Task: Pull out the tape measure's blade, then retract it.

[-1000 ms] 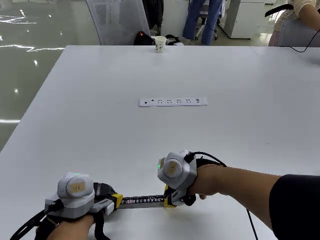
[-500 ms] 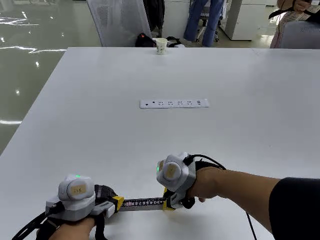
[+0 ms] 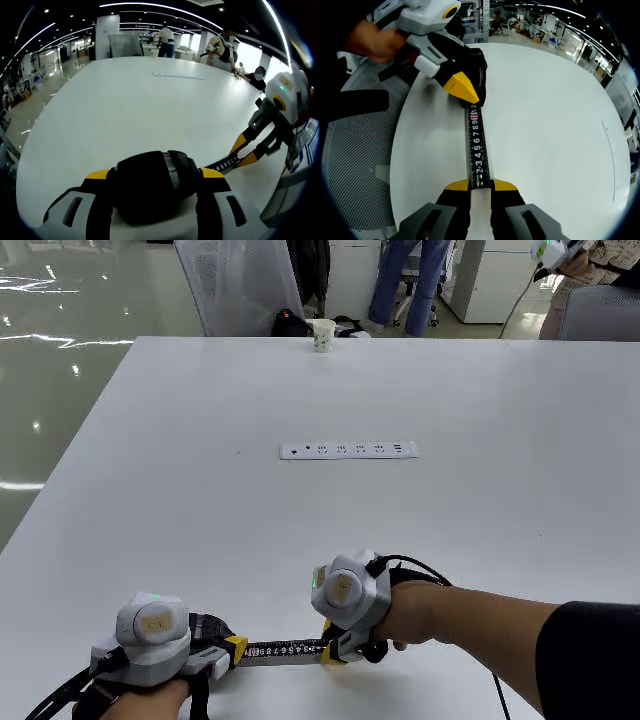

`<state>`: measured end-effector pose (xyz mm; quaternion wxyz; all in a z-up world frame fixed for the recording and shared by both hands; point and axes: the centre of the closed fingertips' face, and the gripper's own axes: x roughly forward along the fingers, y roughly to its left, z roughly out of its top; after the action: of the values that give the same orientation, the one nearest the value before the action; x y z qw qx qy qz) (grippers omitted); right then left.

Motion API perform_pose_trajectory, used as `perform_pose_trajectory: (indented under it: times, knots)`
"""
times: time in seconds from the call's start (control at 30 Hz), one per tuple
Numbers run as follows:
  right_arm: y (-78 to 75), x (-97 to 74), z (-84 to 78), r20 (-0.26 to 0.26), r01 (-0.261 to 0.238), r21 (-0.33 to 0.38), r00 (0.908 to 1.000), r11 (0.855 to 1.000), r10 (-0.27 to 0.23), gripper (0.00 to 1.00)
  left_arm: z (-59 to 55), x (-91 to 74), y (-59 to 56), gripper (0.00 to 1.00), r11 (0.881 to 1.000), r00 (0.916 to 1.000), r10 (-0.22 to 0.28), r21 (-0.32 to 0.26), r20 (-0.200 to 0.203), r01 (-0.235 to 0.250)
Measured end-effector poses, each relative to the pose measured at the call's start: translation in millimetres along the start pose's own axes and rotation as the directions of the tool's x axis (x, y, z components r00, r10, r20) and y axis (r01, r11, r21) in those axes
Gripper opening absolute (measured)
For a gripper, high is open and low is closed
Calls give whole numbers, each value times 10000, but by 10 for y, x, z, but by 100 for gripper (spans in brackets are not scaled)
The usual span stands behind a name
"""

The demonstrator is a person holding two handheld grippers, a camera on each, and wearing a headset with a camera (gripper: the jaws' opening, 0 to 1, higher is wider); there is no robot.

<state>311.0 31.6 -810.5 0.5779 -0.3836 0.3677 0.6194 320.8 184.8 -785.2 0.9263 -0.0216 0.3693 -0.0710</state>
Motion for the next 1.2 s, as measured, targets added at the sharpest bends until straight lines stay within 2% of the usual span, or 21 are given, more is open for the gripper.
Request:
perform_pose_trajectory:
  times: [0.23,0.7,0.77,1.2]
  knots:
    - [6,20,31,103,-48,-178,9999,9998,49,12,-2,-3,-10,63,10000,10000,-9,3,-10,9]
    - [-9,44,75,173,-42,-7,9998,10000,42,11,-3,-1,-9,63,10000,10000,-23,9,3,23]
    - [-2,43,85,193,-21,-181,9998,9998,24,11,-3,-2,-9,63,10000,10000,-21,3,17,21]
    - [0,59,134,364,-46,176,9993,9998,40,11,-5,-6,-6,63,9999,10000,-96,-42,-16,96]
